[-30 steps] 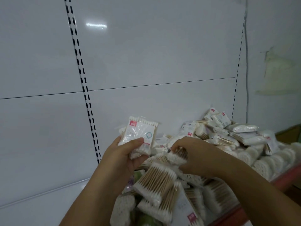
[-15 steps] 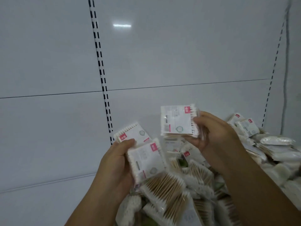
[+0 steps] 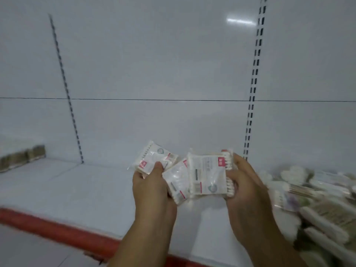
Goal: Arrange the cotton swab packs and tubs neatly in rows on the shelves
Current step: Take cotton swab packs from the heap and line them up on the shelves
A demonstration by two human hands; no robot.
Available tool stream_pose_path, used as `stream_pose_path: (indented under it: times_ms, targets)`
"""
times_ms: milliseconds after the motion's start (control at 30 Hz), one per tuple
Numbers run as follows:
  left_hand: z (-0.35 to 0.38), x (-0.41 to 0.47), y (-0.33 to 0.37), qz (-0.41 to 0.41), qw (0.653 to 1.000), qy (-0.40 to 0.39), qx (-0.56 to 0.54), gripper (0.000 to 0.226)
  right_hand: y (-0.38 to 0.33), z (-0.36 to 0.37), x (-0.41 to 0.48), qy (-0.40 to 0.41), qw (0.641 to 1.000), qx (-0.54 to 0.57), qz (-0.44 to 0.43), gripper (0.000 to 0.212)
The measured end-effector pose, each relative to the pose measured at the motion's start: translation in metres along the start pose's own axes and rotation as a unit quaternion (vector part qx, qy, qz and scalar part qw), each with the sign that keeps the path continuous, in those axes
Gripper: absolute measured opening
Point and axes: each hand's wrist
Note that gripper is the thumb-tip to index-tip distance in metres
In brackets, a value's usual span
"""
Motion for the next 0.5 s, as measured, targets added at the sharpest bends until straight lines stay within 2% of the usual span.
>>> stream_pose_path:
  times_ms: [100,267,500]
  targets:
    - [-0.06,0.005,0.061,0.057,0.996,0.06,0.017,0.027,0.016,0.091,-0.04,-0.071,0.993,0.072,0.069,0.025]
    - [-0.156,0.012,0.149,0.109,0.987,0.112,0.028,0.029,0.037,0.224,-0.097,-0.156,0.975,0.09,0.131,0.018]
    - [-0.249,0.027,0.248,0.109,0.98,0.164,0.036,0.027,0.059,0.353,-0.139,-0.226,0.936,0.134,0.234,0.019]
Point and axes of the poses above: each hand's wrist, its own x-axis towards the middle knuckle, its own z-axis out of the palm, y = z × x, and after that the axes turned 1 degree about -z, right-handed
